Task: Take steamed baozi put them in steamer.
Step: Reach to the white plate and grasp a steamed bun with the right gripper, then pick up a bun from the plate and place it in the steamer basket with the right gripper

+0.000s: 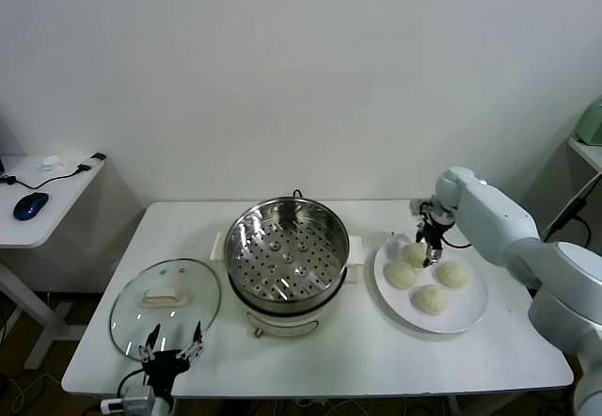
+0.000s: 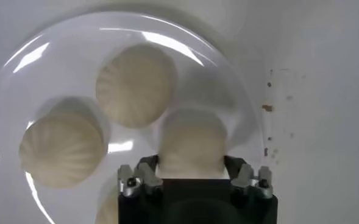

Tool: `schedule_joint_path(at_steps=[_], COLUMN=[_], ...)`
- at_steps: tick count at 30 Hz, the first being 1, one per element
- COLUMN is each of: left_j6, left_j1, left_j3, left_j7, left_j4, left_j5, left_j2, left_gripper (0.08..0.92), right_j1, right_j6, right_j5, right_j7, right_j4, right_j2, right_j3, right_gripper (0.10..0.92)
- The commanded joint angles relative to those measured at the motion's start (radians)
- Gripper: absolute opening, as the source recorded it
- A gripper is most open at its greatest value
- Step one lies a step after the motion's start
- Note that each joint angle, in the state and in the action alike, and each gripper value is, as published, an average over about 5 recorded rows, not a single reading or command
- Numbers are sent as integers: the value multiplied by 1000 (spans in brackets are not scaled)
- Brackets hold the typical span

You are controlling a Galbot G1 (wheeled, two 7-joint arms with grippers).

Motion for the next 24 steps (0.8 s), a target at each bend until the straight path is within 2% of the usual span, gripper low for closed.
schedule_joint_path(at_steps=[1, 8, 14, 20, 24], left_j6=[1, -1, -4, -4, -5], left_j1=[0, 0, 0, -3, -6], left_j3=[1, 1, 8, 20, 21], left_j7=[0, -1, -1, 0, -1], left_j4=[0, -4, -7, -9, -7], left_j5=[1, 2, 7, 18, 18], left_j2=[-1, -2, -3, -6, -7], left_gripper=[823, 823, 823, 823, 823], right_j1=[14, 246, 642, 856, 818], right_j6=[-8, -33, 64, 199, 340], right_j5=[25, 301, 549, 655, 605], right_j7=[1, -20, -33, 17, 49], right_j4=[34, 336, 533, 800, 895], right_j2=[-14, -144, -97, 54, 128], right_j3=[-1, -273, -576, -700, -713], right_gripper=[589, 585, 585, 590, 589])
